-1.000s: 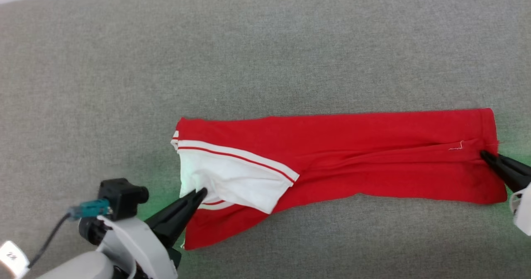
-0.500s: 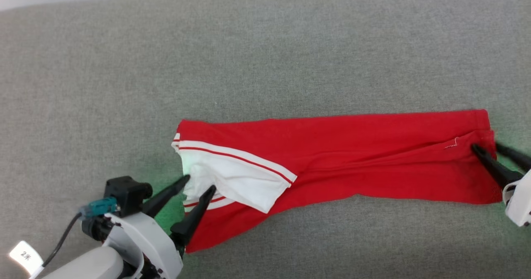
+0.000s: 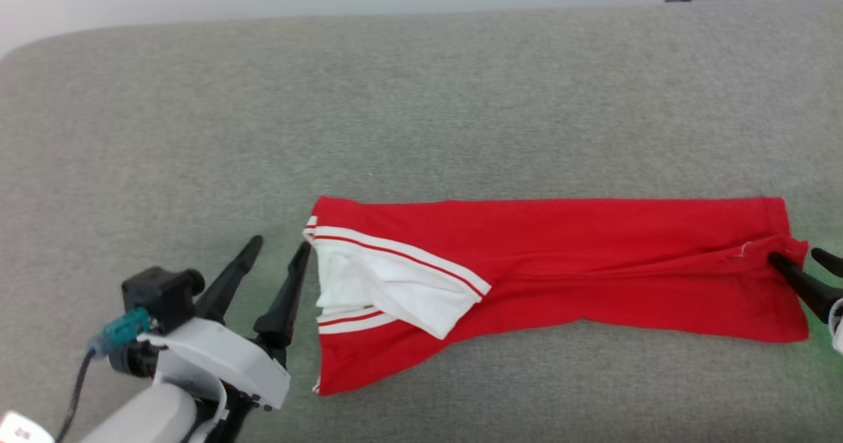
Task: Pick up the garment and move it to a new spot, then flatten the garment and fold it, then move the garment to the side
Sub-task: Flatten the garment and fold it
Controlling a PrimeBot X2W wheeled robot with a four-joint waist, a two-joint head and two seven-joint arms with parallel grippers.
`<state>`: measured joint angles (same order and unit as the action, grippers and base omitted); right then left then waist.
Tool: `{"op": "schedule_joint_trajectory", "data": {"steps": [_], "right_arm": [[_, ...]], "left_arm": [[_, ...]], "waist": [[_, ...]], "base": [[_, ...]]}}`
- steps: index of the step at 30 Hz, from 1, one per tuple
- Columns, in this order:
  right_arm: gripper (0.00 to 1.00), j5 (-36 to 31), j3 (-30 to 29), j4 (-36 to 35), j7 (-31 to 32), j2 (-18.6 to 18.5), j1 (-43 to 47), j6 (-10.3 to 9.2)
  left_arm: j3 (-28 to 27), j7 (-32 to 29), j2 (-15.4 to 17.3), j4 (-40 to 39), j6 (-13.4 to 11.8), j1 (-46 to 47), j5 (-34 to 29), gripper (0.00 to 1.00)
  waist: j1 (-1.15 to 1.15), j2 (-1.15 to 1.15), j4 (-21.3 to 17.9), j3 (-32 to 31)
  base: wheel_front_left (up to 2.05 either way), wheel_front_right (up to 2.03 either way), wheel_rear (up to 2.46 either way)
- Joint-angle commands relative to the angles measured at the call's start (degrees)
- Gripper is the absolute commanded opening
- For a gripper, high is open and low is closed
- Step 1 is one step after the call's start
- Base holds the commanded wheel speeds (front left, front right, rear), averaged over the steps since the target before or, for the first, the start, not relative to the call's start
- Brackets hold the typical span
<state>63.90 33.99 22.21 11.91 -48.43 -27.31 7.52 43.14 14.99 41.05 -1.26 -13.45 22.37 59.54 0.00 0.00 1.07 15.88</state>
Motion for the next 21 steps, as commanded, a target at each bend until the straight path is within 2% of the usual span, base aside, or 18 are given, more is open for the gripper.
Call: {"op": "schedule_joint_trajectory", "data": {"steps": [1, 6, 9, 15, 21], "right_arm": [[1.00, 0.28, -0.37, 0.21, 0.20, 0.20, 0.69, -0.07], [1.00, 1.94, -2.66, 2.76, 2.48, 0.99, 2.66, -0.07], [1.00, 2.41, -3.41, 3.98, 4.58, 1.34, 3.57, -0.07], [1.00, 3.41, -4.90, 5.55, 10.49, 2.16, 3.74, -0.07], [1.00, 2.30, -7.04, 8.61, 16.30, 3.59, 1.74, -0.07]], "left_arm": [[-0.98, 0.19, -0.83, 0.31, -0.47, -1.62, -0.92, 1.00], [-10.88, 0.21, -8.07, 2.89, -1.02, -7.69, -10.00, 1.00], [-16.08, 0.22, -12.26, 4.48, 0.15, -10.51, -15.42, 1.00], [-24.20, 0.17, -16.71, 5.74, 2.43, -14.10, -27.75, 1.00], [-28.92, 0.16, -20.30, 5.47, 5.71, -15.71, -34.77, 1.00]], "waist": [[0.00, 0.00, 1.45, -0.99], [0.00, 0.00, 3.89, -2.42], [0.00, 0.00, 5.09, -3.55], [0.00, 0.00, 5.91, -5.05], [0.00, 0.00, 5.87, -5.31]], "base": [[0.00, 0.00, 0.00], [0.00, 0.00, 0.00], [0.00, 0.00, 0.00], [0.00, 0.00, 0.00], [0.00, 0.00, 0.00]]}}
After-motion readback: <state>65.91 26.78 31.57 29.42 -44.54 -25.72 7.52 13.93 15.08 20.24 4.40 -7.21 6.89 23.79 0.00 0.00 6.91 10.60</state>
